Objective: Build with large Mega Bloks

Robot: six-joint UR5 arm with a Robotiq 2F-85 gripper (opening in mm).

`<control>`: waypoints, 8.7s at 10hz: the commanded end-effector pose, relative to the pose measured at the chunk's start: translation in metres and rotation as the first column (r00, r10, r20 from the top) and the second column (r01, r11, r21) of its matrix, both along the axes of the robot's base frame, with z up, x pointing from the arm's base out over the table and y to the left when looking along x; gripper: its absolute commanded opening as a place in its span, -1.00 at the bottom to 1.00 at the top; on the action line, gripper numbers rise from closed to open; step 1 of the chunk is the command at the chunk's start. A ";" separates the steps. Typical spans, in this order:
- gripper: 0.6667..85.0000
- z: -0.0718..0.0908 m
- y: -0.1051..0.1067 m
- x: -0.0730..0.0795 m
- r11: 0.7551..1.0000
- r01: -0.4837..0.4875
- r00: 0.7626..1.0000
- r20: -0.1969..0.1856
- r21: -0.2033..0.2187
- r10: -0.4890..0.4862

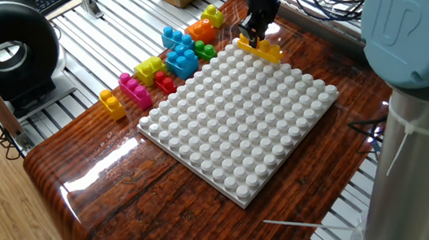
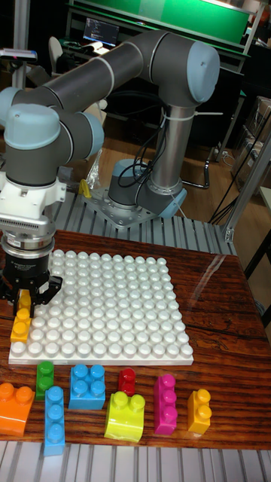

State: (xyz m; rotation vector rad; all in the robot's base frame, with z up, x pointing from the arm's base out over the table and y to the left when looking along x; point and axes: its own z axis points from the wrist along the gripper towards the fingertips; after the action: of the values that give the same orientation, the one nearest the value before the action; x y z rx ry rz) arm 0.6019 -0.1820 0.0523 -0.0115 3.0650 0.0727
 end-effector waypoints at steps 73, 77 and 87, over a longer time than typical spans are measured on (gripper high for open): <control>-0.01 -0.001 0.010 -0.003 0.994 -0.058 0.998 -0.004 0.090 0.059; 0.14 0.006 -0.001 -0.006 0.994 -0.088 0.996 -0.028 0.063 0.090; -0.12 0.025 -0.051 0.044 0.984 -0.178 0.984 -0.031 -0.030 0.177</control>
State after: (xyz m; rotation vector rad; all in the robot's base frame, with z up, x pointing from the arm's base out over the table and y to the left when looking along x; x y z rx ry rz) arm 0.6270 -0.2266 0.0747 -0.2596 3.1047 0.0321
